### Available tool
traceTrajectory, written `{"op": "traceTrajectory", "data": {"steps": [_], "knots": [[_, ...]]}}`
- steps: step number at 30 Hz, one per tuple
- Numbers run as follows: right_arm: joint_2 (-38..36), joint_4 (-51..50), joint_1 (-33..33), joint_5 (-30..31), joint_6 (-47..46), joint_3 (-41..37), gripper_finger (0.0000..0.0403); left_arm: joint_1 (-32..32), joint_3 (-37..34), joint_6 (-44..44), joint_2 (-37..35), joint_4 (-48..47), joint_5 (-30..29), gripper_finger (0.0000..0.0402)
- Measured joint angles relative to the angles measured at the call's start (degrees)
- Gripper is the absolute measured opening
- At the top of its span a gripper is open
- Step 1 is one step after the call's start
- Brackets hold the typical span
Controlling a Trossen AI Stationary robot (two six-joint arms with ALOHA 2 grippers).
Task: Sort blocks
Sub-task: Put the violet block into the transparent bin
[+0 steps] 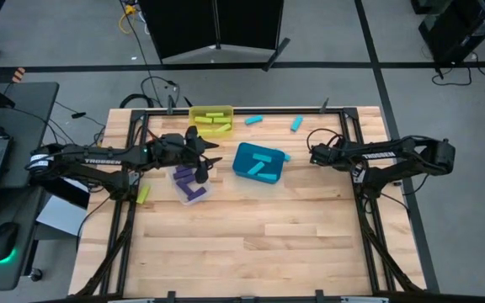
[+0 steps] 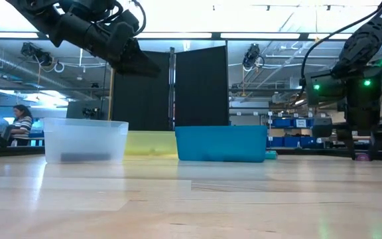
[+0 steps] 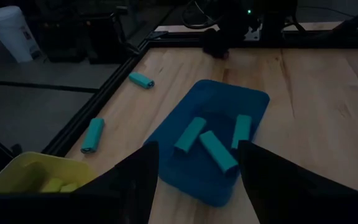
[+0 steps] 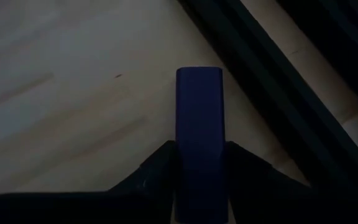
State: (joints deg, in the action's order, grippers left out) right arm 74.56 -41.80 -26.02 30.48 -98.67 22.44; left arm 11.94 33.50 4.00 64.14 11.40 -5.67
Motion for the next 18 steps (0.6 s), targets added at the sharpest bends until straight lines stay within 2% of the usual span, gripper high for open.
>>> {"op": "traceTrajectory", "data": {"steps": [9,18], "knots": [[0.28,-1.31,1.66,2.12,3.32,1.59,0.0120,0.00,0.00,-3.85,0.00,1.51,-0.02,0.0227],[0.09,-2.60,5.88,11.43,6.80,6.54,0.0120,0.04,0.02,-8.56,-0.02,4.77,-0.64,0.0227]]}}
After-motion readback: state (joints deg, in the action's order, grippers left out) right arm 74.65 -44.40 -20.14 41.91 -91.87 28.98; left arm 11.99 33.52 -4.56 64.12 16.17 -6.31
